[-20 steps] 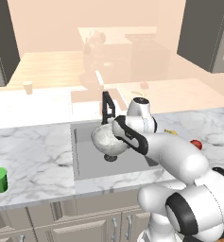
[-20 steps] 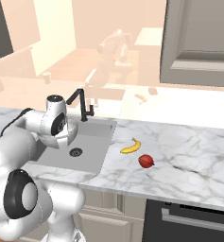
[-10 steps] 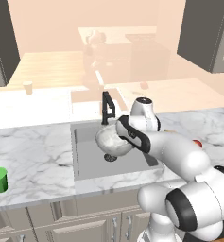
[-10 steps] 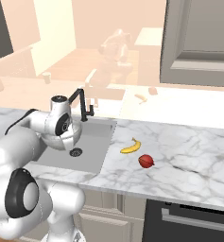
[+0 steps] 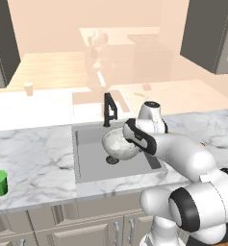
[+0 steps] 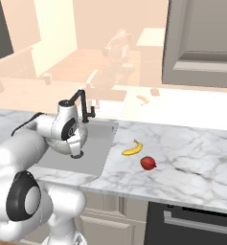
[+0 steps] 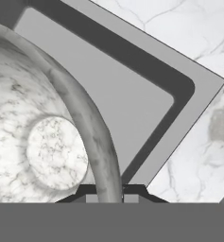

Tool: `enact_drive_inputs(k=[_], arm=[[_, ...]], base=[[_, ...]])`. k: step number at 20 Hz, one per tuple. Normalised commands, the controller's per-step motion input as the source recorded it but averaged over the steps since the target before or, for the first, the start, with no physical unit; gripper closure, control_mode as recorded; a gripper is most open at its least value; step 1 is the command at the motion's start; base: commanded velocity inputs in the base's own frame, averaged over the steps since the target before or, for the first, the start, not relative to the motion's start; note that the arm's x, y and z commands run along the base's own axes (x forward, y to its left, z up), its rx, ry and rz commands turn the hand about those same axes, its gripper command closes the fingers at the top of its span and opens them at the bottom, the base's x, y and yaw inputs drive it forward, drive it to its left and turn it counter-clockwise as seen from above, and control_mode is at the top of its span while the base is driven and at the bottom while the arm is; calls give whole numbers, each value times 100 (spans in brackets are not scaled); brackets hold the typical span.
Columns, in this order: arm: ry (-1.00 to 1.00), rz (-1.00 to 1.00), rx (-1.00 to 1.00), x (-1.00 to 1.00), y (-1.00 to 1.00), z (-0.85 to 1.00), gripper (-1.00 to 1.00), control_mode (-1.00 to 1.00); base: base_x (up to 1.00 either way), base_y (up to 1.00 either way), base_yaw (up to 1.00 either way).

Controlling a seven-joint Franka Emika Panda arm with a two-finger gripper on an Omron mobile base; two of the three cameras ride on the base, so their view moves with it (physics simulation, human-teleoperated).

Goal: Remove the onion and banana from the sink. Then move the bowl and cup from the counter to the sink for washing.

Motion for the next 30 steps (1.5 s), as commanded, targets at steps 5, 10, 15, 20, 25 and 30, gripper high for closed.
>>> enact_drive_inputs(k=[5, 10, 15, 20, 25, 30], arm=[[0, 6, 0, 13, -13, -11, 100, -100], [0, 7, 0, 16, -14, -10, 100, -100], [0, 6, 0, 12, -11, -9, 100, -100], [0, 4, 0, 16, -4, -8, 100, -100], [0, 3, 0, 13, 0, -10, 100, -100], [0, 0, 2, 13, 0, -8, 100, -100]], base=[[0, 0, 0], [0, 0, 0], [0, 0, 0], [0, 0, 0], [0, 0, 0], [0, 0, 0]])
